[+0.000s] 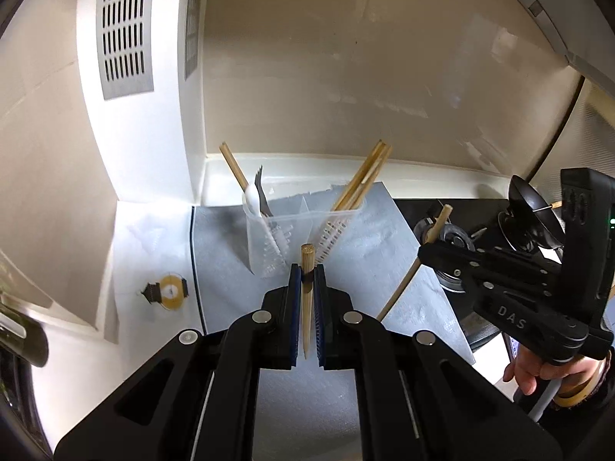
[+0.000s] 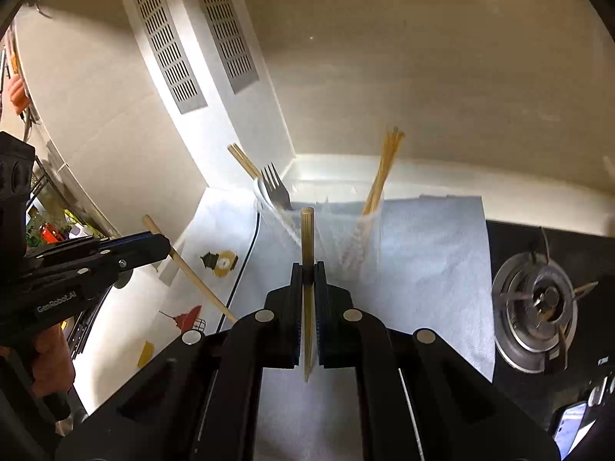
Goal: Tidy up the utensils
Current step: 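Lift both chopsticks with both tools and carry them above the clear holder, then drop both chopsticks into the clear holder by opening both tools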
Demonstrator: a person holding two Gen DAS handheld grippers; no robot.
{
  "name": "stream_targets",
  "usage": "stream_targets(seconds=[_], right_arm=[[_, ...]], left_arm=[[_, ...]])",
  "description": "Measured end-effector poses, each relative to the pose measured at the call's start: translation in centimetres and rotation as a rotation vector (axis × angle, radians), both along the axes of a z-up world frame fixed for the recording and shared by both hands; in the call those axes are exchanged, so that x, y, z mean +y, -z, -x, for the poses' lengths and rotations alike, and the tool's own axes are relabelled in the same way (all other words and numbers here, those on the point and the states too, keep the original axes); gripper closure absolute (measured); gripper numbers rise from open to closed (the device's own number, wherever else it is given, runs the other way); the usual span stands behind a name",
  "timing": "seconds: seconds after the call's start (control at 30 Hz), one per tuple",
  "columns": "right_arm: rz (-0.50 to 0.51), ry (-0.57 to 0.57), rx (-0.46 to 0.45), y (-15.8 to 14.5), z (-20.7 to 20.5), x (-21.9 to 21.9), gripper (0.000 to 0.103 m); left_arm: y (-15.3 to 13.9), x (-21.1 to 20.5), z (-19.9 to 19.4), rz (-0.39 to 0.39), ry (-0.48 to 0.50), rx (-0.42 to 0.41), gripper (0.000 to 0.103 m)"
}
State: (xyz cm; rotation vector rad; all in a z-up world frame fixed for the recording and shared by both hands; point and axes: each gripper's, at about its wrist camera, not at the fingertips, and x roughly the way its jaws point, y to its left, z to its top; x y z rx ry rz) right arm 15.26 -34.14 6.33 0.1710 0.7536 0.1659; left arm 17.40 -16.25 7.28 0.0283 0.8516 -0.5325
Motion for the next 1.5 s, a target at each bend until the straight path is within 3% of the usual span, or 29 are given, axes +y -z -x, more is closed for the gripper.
stream_targets(seconds=[0.27, 0.67, 0.83, 1.07, 1.37, 1.43, 1.47, 1.5], right_arm=[[0.021, -0.003, -0.075, -3.1, -0.1, -0.5, 0.097], [0.050, 0.001, -0.267, -10.6, -2.1, -1.0, 0.097], [0.097, 0.024, -0.327, -12.6, -4.1, -0.9, 0.097], [0.118, 0.054, -0.294, -10.7, -7.0, -1.2, 0.097], [0.101, 0.063, -0.205, -6.2, -9.3, -1.7, 0.097], [0.094, 0.055, -0.176, -4.9, -9.6, -1.7, 0.092], [0.092, 0.045, -0.164, -4.5, -9.6, -1.3, 0.083], [0.089, 0.037, -0.146, -3.8, -9.6, -1.2, 0.077]], left_arm=[[-2.6, 0.4, -0.3, 0.013, -0.003, -0.048, 0.097], [-11.2, 0.1, -1.9, 0.101, 0.023, -0.258, 0.097], [-12.7, -1.1, -3.6, 0.108, 0.019, -0.302, 0.097], [-10.7, -2.9, -7.0, 0.071, 0.009, -0.265, 0.097], [-4.7, -4.5, -10.5, -0.011, -0.008, -0.167, 0.096], [-3.3, -4.7, -11.2, -0.040, -0.025, -0.136, 0.096], [-2.6, -4.7, -11.5, -0.064, -0.043, -0.113, 0.092], [-2.1, -4.5, -11.6, -0.083, -0.059, -0.099, 0.070]])
